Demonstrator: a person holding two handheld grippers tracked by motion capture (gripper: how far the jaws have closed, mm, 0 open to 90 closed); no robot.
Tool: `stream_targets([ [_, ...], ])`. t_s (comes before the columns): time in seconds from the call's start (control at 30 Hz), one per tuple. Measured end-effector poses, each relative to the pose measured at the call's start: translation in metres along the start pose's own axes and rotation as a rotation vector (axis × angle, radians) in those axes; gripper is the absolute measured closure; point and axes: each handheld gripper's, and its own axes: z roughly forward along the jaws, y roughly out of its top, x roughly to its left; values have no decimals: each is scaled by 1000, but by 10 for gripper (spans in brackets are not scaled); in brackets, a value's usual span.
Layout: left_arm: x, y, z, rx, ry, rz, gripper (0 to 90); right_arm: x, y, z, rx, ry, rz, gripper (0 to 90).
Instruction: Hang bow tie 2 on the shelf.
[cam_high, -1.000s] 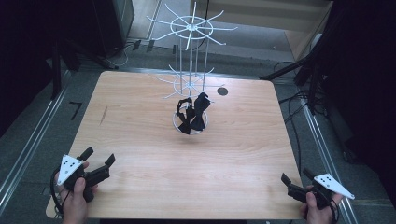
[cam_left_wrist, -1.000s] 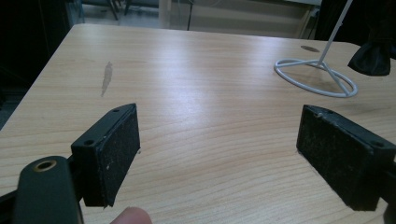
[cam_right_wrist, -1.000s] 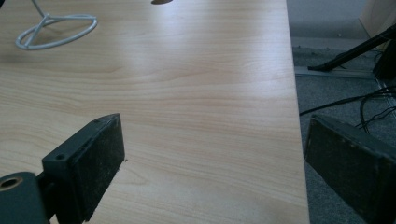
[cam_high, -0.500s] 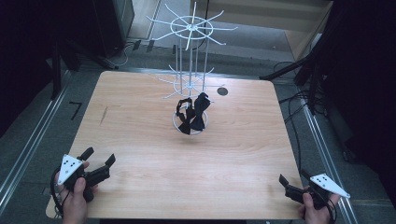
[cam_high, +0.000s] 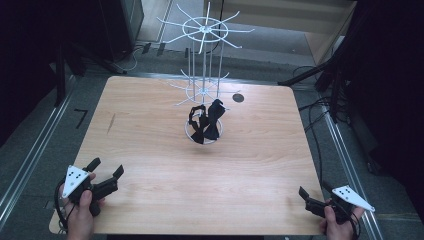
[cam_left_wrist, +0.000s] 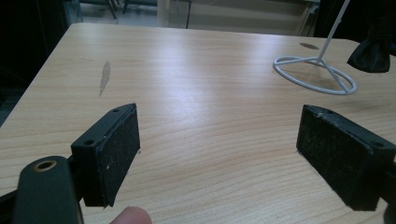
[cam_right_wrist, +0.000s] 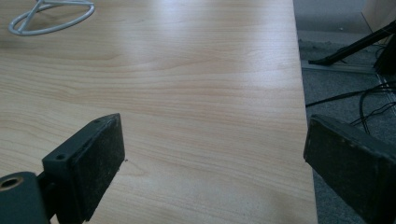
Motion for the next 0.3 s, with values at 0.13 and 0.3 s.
stream_targets([
  [0.13,0,0,0,0,-1,-7,144,0,0,0,1,-2,-6,57],
  [0.3,0,0,0,1,-1,-4,144,-1,0,1,6,3,1,57],
])
